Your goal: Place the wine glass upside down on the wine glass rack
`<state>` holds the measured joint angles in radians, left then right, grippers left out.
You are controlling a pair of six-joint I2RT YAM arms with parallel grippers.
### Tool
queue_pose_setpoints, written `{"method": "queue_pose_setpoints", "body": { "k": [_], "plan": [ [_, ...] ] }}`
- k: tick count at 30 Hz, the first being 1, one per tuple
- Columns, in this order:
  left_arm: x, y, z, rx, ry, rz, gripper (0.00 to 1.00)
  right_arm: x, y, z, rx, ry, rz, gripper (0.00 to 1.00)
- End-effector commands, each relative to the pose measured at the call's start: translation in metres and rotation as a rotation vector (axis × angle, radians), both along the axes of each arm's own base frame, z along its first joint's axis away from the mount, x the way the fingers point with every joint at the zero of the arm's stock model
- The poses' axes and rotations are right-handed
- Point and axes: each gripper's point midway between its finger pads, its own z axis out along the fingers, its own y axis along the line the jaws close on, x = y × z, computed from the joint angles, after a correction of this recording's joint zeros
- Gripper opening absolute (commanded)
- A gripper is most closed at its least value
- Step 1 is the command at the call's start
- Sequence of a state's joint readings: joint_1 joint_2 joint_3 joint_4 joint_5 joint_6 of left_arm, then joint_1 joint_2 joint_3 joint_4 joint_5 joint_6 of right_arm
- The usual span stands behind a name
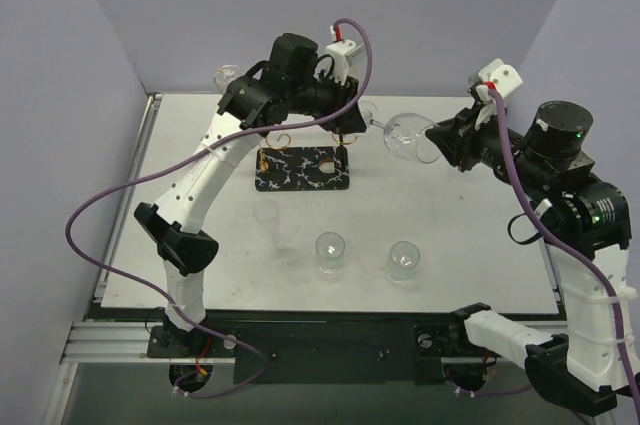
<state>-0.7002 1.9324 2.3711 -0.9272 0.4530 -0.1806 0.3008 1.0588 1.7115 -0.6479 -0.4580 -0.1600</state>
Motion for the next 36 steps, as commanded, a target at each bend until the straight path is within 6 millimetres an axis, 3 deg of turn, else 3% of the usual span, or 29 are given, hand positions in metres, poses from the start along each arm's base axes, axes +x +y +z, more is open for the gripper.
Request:
{"method": "queue_pose_setpoints", "body": {
  "k": [1, 9, 15, 16, 17, 18, 19, 20, 21, 25, 31, 36],
  "plan": [
    [0.031, -0.004, 0.065, -0.167, -0.189, 0.062, 0.00, -0.027, 0.054, -0.019, 0.049, 0.170, 0.254, 0.02],
    [0.048, 0.015, 0.076, -0.170, -0.226, 0.122, 0.00, -0.010, 0.082, -0.040, -0.100, 0.153, 0.266, 0.02],
    [0.058, 0.036, 0.078, -0.177, -0.222, 0.122, 0.00, 0.002, 0.084, -0.033, -0.132, 0.103, 0.213, 0.00],
    [0.056, 0.040, 0.086, -0.198, -0.236, 0.106, 0.00, 0.003, 0.084, -0.031, -0.130, 0.097, 0.207, 0.00],
    [0.058, 0.041, 0.079, -0.194, -0.223, 0.104, 0.00, 0.005, 0.084, -0.029, -0.129, 0.091, 0.204, 0.00],
    [0.055, 0.045, 0.089, -0.221, -0.246, 0.094, 0.00, 0.005, 0.084, -0.027, -0.128, 0.088, 0.204, 0.00],
    [0.055, 0.044, 0.080, -0.216, -0.231, 0.083, 0.00, 0.006, 0.085, -0.027, -0.128, 0.088, 0.204, 0.00],
    [0.052, 0.048, 0.093, -0.243, -0.273, 0.077, 0.00, 0.006, 0.084, -0.026, -0.126, 0.085, 0.201, 0.00],
    [0.053, 0.048, 0.084, -0.231, -0.259, 0.072, 0.00, 0.007, 0.084, -0.025, -0.128, 0.082, 0.200, 0.00],
    [0.047, 0.050, 0.084, -0.220, -0.272, 0.051, 0.00, 0.009, 0.081, -0.026, -0.139, 0.080, 0.183, 0.00],
    [0.045, 0.053, 0.084, -0.215, -0.287, 0.054, 0.00, 0.008, 0.077, -0.030, -0.150, 0.081, 0.176, 0.21],
    [0.043, 0.055, 0.083, -0.199, -0.302, 0.045, 0.00, 0.008, 0.074, -0.033, -0.157, 0.088, 0.170, 0.30]
  ]
}}
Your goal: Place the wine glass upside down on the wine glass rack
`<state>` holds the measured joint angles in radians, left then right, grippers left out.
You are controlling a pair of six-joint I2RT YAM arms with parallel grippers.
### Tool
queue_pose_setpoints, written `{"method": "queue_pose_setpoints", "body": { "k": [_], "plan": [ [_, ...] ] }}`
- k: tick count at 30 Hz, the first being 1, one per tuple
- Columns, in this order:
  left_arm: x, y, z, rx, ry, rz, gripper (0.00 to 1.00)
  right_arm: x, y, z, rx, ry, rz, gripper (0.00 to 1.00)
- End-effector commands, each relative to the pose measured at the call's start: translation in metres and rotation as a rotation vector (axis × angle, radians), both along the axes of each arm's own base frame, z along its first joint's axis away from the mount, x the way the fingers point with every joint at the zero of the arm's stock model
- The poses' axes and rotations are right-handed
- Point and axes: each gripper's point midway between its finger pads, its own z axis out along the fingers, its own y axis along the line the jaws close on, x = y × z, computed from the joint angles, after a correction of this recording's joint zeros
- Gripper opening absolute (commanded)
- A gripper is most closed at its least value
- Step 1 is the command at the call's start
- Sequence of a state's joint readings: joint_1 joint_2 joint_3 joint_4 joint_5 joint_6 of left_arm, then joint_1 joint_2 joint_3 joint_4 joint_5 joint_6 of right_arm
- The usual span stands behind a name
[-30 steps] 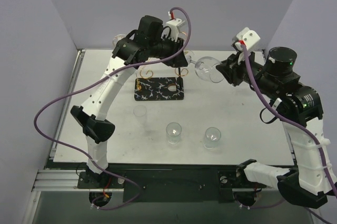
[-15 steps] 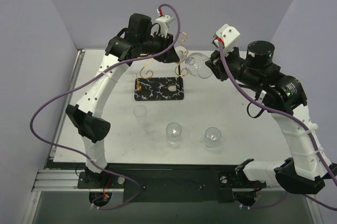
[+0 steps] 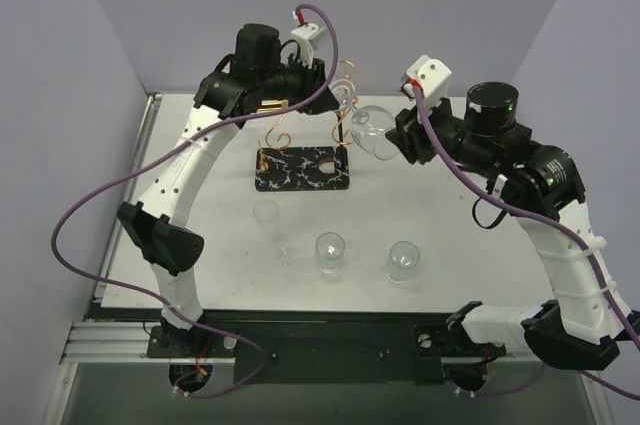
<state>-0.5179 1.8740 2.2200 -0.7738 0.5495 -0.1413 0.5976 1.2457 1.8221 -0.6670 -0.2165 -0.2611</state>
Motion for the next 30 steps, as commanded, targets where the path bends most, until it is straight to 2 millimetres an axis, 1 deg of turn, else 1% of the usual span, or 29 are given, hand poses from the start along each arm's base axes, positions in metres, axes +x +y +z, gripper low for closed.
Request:
{"method": "queue_pose_setpoints", "body": {
  "k": [1, 9, 15, 21, 29, 30],
  "plan": [
    [-0.015, 0.002, 0.083, -0.130, -0.253, -0.031, 0.00, -0.016, 0.011, -0.018, 0.012, 0.101, 0.066, 0.32],
    [-0.019, 0.008, 0.079, -0.095, -0.276, -0.038, 0.00, -0.016, 0.008, -0.020, 0.008, 0.105, 0.056, 0.36],
    [-0.017, 0.016, 0.078, -0.072, -0.290, -0.017, 0.00, -0.018, 0.006, -0.020, 0.001, 0.108, 0.049, 0.39],
    [-0.019, 0.024, 0.079, -0.059, -0.303, -0.023, 0.00, -0.017, 0.003, -0.022, -0.006, 0.107, 0.041, 0.39],
    [-0.022, 0.040, 0.086, -0.056, -0.315, -0.016, 0.00, -0.014, -0.004, -0.021, -0.022, 0.096, 0.017, 0.40],
    [-0.021, 0.043, 0.087, -0.046, -0.337, -0.023, 0.00, -0.014, -0.005, -0.022, -0.023, 0.097, 0.011, 0.42]
  ]
}}
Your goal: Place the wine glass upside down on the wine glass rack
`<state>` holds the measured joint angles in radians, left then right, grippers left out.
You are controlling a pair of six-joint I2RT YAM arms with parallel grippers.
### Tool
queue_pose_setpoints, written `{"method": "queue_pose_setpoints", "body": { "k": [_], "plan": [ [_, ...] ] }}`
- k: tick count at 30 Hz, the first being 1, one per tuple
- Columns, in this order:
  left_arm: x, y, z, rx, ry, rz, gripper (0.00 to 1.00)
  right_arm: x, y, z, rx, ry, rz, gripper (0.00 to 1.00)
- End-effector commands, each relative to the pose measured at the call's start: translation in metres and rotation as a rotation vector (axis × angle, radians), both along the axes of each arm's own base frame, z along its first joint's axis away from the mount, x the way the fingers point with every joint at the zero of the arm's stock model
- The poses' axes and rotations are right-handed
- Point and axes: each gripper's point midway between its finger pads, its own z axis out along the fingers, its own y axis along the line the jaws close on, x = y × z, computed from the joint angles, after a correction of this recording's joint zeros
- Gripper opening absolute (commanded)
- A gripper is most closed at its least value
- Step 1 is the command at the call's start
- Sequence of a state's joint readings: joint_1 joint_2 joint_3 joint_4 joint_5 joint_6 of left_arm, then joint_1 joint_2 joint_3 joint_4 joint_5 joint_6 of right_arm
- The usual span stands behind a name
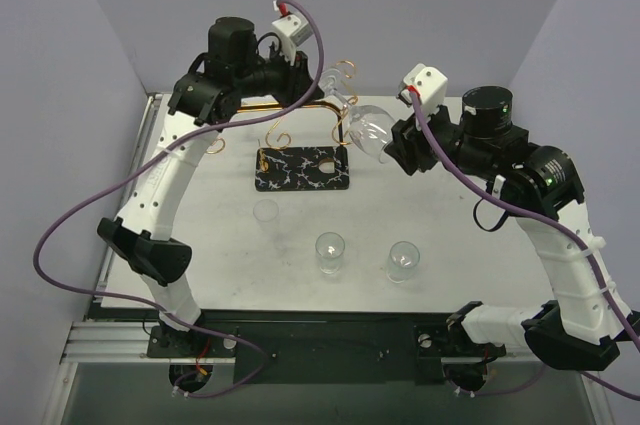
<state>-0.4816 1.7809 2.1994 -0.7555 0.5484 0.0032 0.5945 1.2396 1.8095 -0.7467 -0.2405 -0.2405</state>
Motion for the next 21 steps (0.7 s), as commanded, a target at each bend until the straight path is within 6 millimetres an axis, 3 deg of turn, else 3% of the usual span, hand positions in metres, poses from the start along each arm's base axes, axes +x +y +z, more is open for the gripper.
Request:
{"method": "queue_pose_setpoints", "body": {
  "k": [1, 15, 21],
  "plan": [
    [-0.018, 0.016, 0.051, -0.066, -0.139, -0.025, 0.00, -0.001, -0.003, -0.001, 0.004, 0.006, -0.006, 0.42],
    [-0.013, 0.030, 0.047, -0.030, -0.161, 0.004, 0.00, 0.003, -0.004, 0.003, 0.010, 0.006, -0.016, 0.43],
    [-0.001, 0.056, 0.055, 0.042, -0.234, 0.132, 0.00, 0.001, -0.014, 0.007, -0.004, -0.014, -0.053, 0.43]
  ]
}}
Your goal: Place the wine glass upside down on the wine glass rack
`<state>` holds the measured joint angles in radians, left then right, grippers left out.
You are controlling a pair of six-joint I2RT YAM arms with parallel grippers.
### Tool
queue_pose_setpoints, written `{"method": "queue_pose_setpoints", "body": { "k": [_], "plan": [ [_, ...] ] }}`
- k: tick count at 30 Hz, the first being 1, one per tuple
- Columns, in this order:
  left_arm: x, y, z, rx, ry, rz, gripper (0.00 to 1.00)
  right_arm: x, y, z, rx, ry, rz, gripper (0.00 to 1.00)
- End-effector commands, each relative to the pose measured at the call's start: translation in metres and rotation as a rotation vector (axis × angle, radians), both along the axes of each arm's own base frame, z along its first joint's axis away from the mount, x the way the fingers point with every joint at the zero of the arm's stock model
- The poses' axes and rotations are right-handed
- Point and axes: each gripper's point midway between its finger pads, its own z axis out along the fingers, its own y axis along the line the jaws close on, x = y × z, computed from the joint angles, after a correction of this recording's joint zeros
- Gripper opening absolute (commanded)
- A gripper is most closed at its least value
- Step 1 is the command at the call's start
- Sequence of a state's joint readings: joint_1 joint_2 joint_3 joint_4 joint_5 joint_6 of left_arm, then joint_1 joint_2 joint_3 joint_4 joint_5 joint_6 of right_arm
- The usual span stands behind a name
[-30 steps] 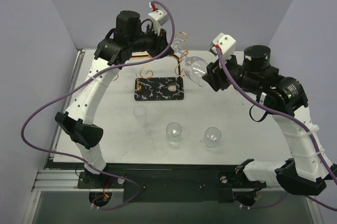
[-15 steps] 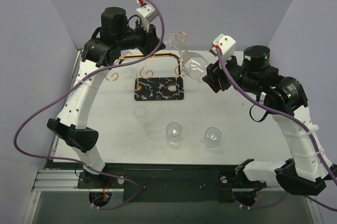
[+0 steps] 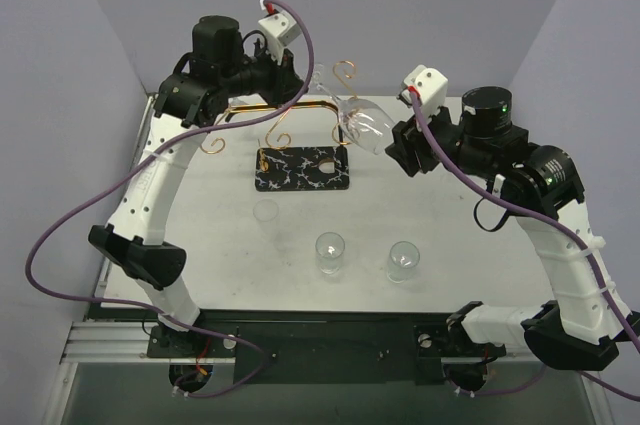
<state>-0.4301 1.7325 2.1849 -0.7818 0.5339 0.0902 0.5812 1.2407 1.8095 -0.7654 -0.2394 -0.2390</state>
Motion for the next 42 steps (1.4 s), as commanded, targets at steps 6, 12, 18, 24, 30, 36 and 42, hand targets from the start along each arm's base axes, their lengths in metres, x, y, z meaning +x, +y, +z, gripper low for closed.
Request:
{"method": "queue_pose_setpoints", "body": {
  "k": [6, 12, 18, 24, 30, 36, 42],
  "plan": [
    [-0.002, 0.071, 0.060, 0.130, -0.274, 0.255, 0.00, -0.007, -0.023, 0.012, -0.018, -0.050, -0.068, 0.44],
    [-0.018, 0.114, 0.073, 0.249, -0.376, 0.381, 0.00, -0.007, -0.038, 0.012, -0.028, -0.062, -0.111, 0.44],
    [-0.041, 0.161, 0.088, 0.369, -0.469, 0.524, 0.00, -0.004, -0.052, 0.004, -0.020, -0.037, -0.155, 0.44],
    [-0.064, 0.214, 0.098, 0.545, -0.585, 0.688, 0.00, -0.004, -0.065, -0.001, -0.020, -0.030, -0.198, 0.43],
    [-0.087, 0.242, 0.099, 0.665, -0.658, 0.739, 0.00, -0.004, -0.075, -0.004, -0.021, -0.033, -0.232, 0.43],
    [-0.098, 0.258, 0.074, 0.807, -0.704, 0.749, 0.00, -0.003, -0.077, -0.008, -0.017, -0.018, -0.245, 0.43],
    [-0.095, 0.262, 0.037, 0.939, -0.692, 0.705, 0.00, 0.000, -0.079, -0.011, -0.016, -0.006, -0.253, 0.43]
  ]
}}
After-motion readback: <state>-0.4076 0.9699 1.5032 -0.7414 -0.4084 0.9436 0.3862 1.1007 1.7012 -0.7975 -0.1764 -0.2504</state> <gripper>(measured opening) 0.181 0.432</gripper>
